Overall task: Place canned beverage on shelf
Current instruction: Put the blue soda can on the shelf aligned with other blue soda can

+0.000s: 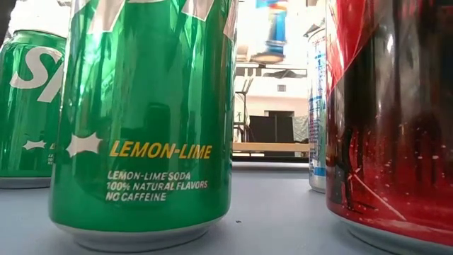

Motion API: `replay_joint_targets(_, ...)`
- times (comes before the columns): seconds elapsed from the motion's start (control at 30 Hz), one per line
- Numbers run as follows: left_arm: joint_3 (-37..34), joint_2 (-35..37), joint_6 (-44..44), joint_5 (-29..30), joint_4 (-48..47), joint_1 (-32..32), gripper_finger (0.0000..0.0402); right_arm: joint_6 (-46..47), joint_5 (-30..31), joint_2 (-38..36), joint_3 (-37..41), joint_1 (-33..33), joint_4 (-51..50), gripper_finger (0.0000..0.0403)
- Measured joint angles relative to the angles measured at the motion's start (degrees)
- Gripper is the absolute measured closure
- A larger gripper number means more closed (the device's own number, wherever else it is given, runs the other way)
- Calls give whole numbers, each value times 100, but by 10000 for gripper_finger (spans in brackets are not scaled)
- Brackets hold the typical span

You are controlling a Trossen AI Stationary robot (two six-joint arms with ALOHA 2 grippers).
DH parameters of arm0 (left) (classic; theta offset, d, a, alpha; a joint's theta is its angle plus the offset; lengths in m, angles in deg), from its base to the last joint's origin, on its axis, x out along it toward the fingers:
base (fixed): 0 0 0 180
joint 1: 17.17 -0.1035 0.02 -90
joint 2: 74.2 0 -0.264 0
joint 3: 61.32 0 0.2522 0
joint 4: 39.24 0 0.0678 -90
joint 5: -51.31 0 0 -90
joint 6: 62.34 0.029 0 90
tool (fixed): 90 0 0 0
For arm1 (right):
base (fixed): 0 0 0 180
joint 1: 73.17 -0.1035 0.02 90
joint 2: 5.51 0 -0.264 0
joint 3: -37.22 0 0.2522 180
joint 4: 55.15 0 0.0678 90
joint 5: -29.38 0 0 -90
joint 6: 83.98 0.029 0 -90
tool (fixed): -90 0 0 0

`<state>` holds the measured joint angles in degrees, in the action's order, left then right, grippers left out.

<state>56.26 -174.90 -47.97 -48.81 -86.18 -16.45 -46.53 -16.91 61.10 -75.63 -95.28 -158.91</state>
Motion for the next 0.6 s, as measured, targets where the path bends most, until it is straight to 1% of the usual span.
replay_joint_targets(0.1, -552, 655, -1, -9, -10, -187, 178, 2, 55, -3, 0, 13, -2, 85)
replay_joint_targets(0.2, -1476, 1352, -123, -16, 350, -330, 178, 3, 133, 0, 0, 13, 0, 85)
replay_joint_targets(0.33, -3060, 2250, -331, 8, 1654, -521, 178, 4, 212, 0, 0, 13, -2, 85)
replay_joint_targets(0.4, -3682, 2633, -298, 160, 2236, -633, 178, 7, 309, 2, 0, 13, 2, 85)
replay_joint_targets(0.43, -3917, 2769, -217, 241, 2415, -702, 178, 7, 338, 2, 0, 13, 10, 85)
replay_joint_targets(0.5, -4159, 2903, -119, 322, 2507, -856, 178, 20, 416, 2, 0, 14, 27, 85)
replay_joint_targets(0.6, -4222, 2819, -279, 227, 2474, -1095, 177, 126, 468, 2, 0, 15, 44, 85)
